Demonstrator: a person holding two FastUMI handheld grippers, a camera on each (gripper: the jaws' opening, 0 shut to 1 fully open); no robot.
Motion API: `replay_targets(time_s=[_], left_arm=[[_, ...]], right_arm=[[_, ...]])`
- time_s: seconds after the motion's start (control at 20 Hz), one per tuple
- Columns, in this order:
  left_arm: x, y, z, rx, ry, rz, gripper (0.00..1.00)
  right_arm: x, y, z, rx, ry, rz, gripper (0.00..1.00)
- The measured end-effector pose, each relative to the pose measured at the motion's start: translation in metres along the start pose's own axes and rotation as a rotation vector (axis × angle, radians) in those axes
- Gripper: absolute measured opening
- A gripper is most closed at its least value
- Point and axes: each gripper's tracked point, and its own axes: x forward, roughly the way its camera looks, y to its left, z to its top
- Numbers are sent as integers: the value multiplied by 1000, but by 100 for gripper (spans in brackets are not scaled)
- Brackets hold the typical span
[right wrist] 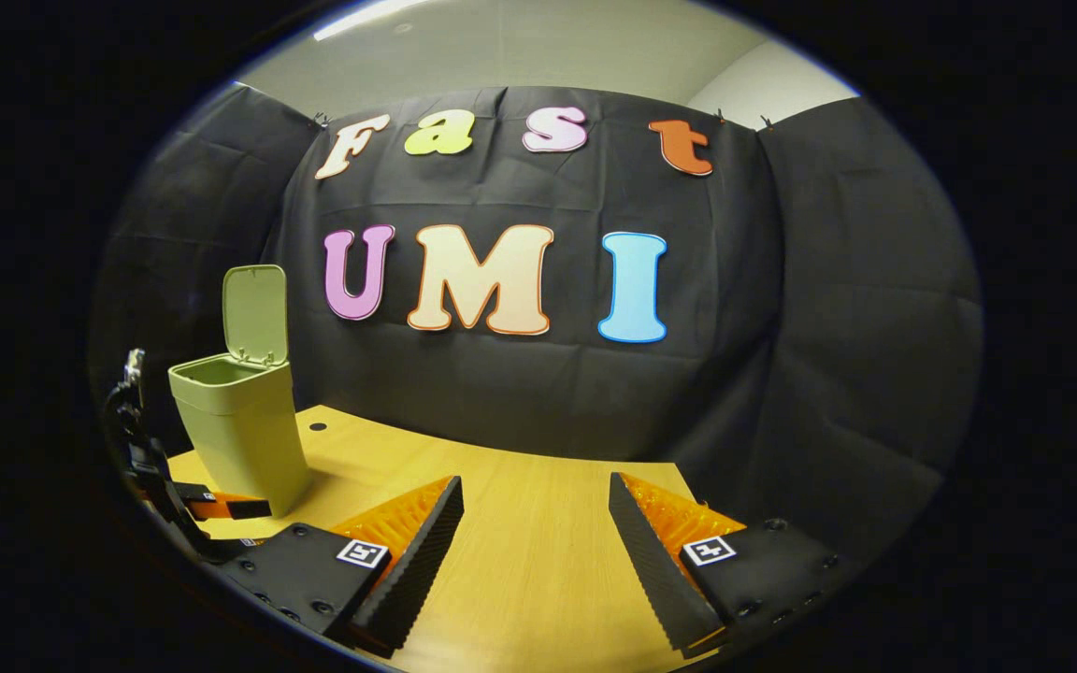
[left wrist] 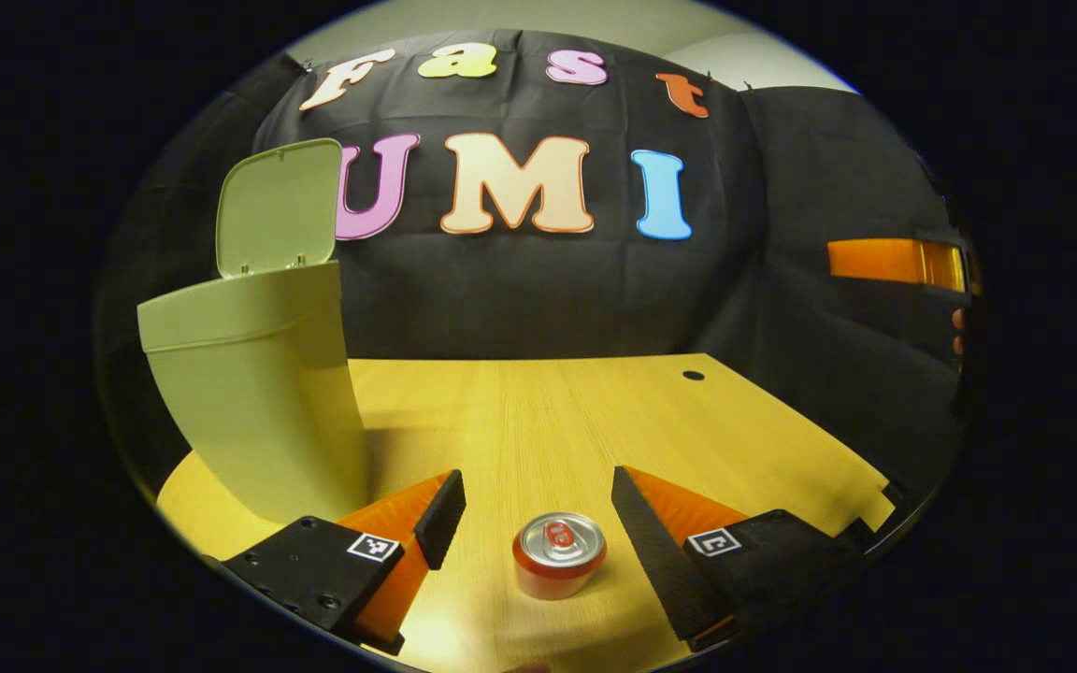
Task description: Press the lid of the desktop garbage bin to open it, pick up the crumpled paper on the desktop and throw it into the bin, then pick up the pop can on the desktop and drop it into the bin, and finally close the garbage bin lid.
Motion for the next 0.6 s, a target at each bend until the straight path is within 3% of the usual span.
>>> replay_targets(time_s=[0.35, 0.45, 0.5, 0.6], left_arm=[[12, -10, -63, 36, 144, -19, 95], [16, -12, -72, 47, 157, -24, 89], [16, -12, -69, 52, 159, -30, 80], [18, -15, -66, 54, 162, -60, 76]], right_arm=[[-16, -7, -9, -24, 27, -5, 98], [-18, -6, -12, -23, 34, -2, 98], [-20, -5, -12, -22, 36, 0, 98], [-21, 0, -13, -24, 37, 3, 98]])
